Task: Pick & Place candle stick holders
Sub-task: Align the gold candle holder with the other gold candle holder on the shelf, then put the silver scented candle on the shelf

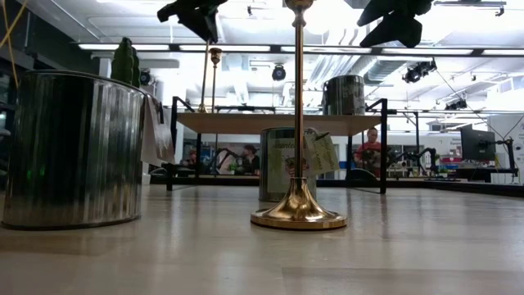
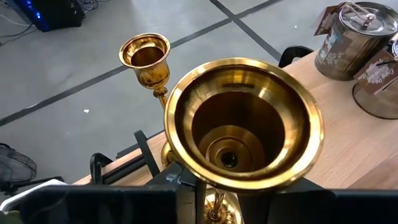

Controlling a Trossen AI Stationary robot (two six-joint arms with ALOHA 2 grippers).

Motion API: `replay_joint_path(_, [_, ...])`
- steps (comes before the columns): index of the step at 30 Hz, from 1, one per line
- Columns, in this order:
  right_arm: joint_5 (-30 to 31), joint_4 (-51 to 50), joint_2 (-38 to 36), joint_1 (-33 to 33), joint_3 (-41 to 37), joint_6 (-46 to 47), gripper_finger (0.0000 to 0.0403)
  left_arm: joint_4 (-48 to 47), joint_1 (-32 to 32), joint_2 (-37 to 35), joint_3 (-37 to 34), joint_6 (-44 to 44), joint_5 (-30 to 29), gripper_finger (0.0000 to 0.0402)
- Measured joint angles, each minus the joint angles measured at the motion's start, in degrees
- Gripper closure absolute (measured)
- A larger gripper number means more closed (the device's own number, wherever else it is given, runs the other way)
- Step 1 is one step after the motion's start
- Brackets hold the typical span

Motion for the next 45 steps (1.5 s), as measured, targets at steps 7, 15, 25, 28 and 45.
replay_joint_path(7, [0.0,0.0,0.0,0.0,0.0,0.0,0.0169,0.0,0.0,0.0,0.0,0.4,-0.1,0.0247])
replay_joint_path(15, [-0.1,-0.4,0.0,0.0,0.0,0.0,0.0169,-0.3,0.0,-0.4,0.0,0.5,-0.2,0.0173])
replay_joint_path(25, [-0.1,-1.7,0.0,0.0,0.0,0.0,0.0169,-4.6,-1.0,-3.5,0.0,1.3,3.3,0.0167])
replay_joint_path(28, [-0.1,-1.7,0.0,0.0,0.0,0.0,0.0169,-5.9,-2.8,-4.6,0.0,1.3,3.1,0.0167])
replay_joint_path(45, [0.1,-1.7,0.0,0.0,0.0,0.7,0.0169,-25.2,-19.9,-9.8,0.0,-13.1,5.1,0.0167])
